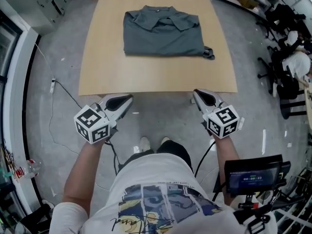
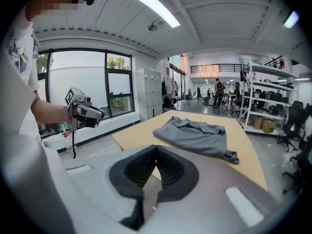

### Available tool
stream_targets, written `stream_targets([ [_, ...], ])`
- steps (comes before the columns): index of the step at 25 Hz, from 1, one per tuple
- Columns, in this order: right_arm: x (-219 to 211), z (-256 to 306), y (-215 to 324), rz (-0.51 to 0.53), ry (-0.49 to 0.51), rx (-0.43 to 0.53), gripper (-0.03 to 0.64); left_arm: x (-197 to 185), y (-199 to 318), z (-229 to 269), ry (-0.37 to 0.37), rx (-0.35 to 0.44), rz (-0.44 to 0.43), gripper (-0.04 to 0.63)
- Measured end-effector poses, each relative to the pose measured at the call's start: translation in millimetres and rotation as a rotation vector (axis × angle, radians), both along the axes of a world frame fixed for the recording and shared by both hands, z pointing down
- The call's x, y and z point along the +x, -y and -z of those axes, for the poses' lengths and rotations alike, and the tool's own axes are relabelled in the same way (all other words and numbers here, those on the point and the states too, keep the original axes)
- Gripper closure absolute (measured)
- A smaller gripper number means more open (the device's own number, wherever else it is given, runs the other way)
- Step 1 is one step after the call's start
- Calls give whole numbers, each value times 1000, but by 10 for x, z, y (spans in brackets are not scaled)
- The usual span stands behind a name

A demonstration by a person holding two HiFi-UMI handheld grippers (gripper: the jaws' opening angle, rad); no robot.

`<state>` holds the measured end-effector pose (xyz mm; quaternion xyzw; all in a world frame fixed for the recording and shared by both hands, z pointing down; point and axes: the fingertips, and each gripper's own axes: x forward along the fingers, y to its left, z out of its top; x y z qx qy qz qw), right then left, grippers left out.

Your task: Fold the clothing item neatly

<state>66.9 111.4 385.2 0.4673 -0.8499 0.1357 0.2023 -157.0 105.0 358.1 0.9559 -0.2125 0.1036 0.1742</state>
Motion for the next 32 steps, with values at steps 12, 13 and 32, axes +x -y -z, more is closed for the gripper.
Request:
stream_targets([
  [12, -177, 281, -1018, 67, 44, 31, 614, 343, -931, 216, 13, 27, 7, 589],
  [13, -174, 295, -1087, 73, 45, 33, 614, 375, -1001, 232, 13, 26, 6, 589],
  [32, -12, 410, -1744, 122, 52, 62, 614, 722, -1653, 298, 24, 28, -2, 589],
])
